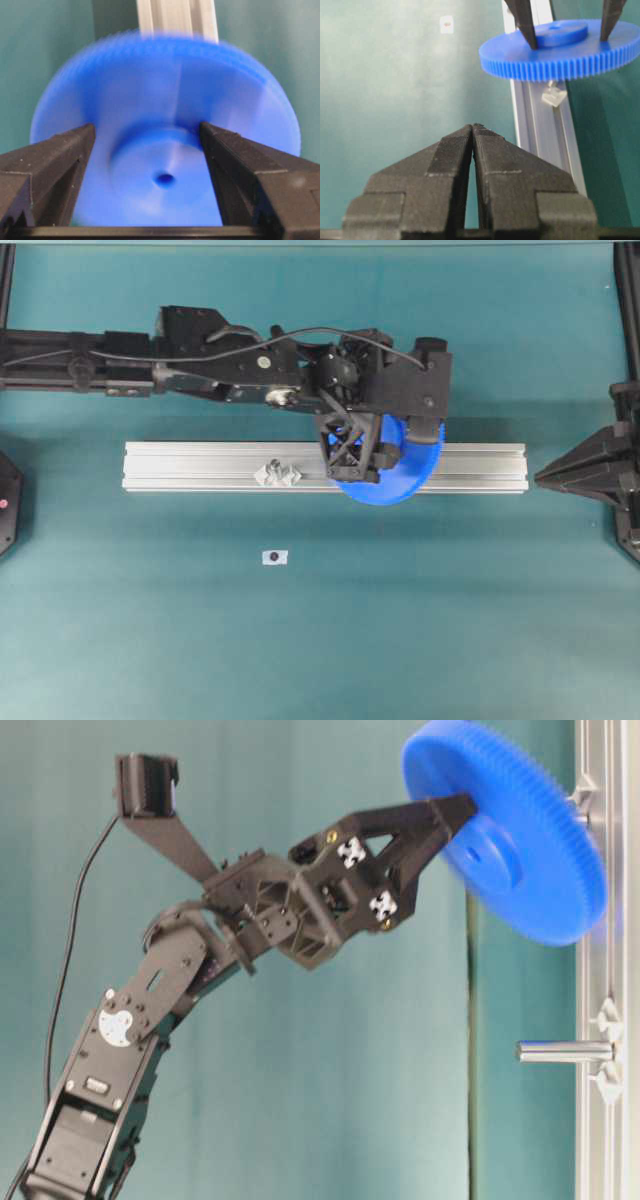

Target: Insert the large gear onto the shaft.

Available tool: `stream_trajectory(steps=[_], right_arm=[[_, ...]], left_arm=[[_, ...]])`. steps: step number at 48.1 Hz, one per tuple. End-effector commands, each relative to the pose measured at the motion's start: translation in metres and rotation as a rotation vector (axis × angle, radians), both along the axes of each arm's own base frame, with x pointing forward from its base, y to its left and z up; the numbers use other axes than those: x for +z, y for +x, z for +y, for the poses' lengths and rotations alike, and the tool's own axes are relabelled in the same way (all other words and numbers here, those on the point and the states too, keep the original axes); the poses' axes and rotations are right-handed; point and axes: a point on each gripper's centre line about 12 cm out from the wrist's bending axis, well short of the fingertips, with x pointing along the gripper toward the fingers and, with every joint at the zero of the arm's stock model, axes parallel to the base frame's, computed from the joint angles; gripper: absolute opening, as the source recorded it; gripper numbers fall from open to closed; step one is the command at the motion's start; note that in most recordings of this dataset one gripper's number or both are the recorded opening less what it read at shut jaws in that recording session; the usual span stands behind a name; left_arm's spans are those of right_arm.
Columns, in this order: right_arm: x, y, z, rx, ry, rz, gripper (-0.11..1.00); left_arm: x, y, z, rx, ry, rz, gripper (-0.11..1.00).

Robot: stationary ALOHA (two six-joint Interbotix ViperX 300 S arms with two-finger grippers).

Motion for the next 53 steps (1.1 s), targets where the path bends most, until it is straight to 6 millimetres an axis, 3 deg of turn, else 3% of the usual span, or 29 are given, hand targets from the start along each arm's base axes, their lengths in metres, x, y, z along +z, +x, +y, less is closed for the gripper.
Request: stream_trajectory(steps=[1, 20, 53], right_arm=[[0.004, 0.002, 0.0, -0.003, 0.01, -0.012, 0.13], [0.002, 0.002, 0.0, -0.003, 0.01, -0.009, 0.13], [0.001, 0.002, 0.0, -0.004, 0.013, -0.012, 0.13]], left_arm=[[0.015, 0.006, -0.003, -0.011, 0.01, -0.039, 0.84], [0.002, 0.006, -0.004, -0.022, 0.015, 0.001, 0.84], [-0.001, 0.009, -0.003, -0.027, 0.02, 0.005, 0.84]])
